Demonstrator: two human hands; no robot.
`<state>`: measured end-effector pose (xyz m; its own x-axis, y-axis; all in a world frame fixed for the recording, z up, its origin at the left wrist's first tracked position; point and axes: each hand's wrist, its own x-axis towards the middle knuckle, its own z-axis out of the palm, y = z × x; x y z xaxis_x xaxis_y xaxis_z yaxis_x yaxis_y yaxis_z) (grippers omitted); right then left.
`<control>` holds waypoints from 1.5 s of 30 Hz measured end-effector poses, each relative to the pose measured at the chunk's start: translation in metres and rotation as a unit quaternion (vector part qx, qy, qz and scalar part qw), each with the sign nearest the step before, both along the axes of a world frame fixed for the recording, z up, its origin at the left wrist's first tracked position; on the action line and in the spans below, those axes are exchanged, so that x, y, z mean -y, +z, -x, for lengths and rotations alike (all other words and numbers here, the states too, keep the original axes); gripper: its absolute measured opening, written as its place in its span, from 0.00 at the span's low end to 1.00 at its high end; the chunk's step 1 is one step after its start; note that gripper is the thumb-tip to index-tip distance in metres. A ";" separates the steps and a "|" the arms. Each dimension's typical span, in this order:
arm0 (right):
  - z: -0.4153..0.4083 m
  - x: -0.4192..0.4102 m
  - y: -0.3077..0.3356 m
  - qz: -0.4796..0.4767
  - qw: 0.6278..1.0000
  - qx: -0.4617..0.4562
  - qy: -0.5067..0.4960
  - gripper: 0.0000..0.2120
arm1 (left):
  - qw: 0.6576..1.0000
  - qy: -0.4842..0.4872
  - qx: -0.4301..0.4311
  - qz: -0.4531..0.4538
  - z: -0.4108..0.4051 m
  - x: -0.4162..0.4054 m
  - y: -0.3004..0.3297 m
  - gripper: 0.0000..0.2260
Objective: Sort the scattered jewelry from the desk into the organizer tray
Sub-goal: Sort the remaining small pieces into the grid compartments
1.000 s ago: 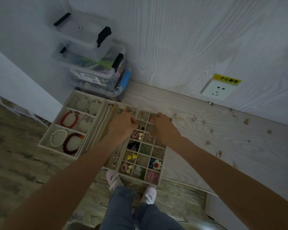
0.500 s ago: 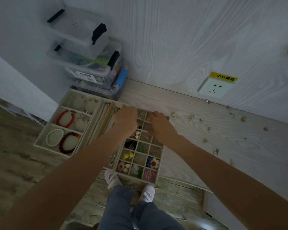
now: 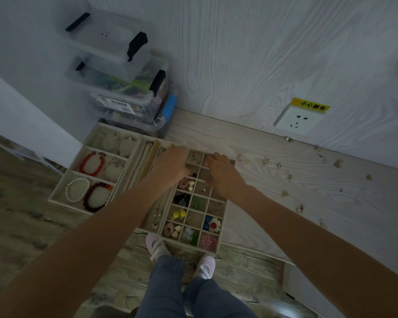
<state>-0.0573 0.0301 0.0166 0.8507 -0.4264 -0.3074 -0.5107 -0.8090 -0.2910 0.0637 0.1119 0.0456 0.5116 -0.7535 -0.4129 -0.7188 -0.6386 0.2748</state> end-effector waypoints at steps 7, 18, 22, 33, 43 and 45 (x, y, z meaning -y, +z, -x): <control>0.000 -0.001 -0.001 0.008 1.000 0.007 -0.006 0.19 | 0.998 0.026 -0.022 0.055 -0.008 -0.006 -0.013 0.07; -0.001 -0.002 -0.001 0.002 1.000 0.005 -0.010 0.20 | 0.995 -0.087 -0.021 0.047 -0.010 -0.010 -0.014 0.10; -0.001 -0.002 0.000 0.000 1.000 0.008 -0.015 0.20 | 0.995 -0.091 -0.010 0.039 -0.013 -0.009 -0.014 0.09; 0.000 -0.001 0.001 0.016 1.000 0.006 0.004 0.19 | 0.996 -0.079 -0.011 0.043 -0.014 -0.012 -0.019 0.09; -0.001 -0.001 0.000 -0.002 1.000 0.014 -0.014 0.20 | 0.996 -0.069 -0.006 0.059 -0.009 -0.014 -0.020 0.10; -0.001 -0.001 -0.001 -0.002 1.000 0.016 -0.013 0.20 | 0.996 -0.065 -0.003 0.057 -0.009 -0.014 -0.020 0.10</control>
